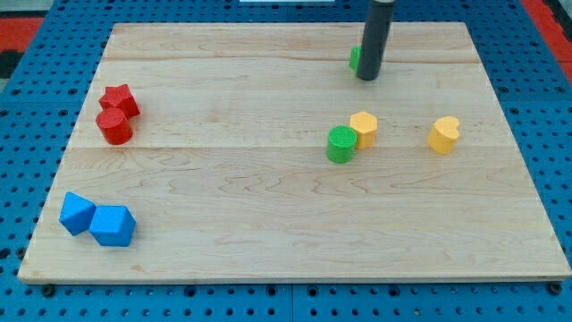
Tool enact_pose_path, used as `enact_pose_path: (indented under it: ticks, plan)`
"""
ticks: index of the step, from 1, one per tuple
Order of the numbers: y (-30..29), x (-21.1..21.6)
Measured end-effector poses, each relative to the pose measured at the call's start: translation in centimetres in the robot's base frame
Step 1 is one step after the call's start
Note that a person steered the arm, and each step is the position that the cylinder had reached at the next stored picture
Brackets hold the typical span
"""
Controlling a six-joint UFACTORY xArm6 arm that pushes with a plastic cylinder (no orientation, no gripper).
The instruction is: Place green blocks in a diagonal line
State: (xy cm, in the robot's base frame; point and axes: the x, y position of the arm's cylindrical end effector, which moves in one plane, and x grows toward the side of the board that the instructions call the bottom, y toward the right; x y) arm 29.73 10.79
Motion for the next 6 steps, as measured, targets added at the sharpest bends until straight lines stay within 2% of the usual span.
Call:
enact_pose_path:
  ticks: [2, 5, 6]
  plan:
    - [-5.4, -1.3]
    - [0.6, -4.4]
    - [-0.2, 0.9]
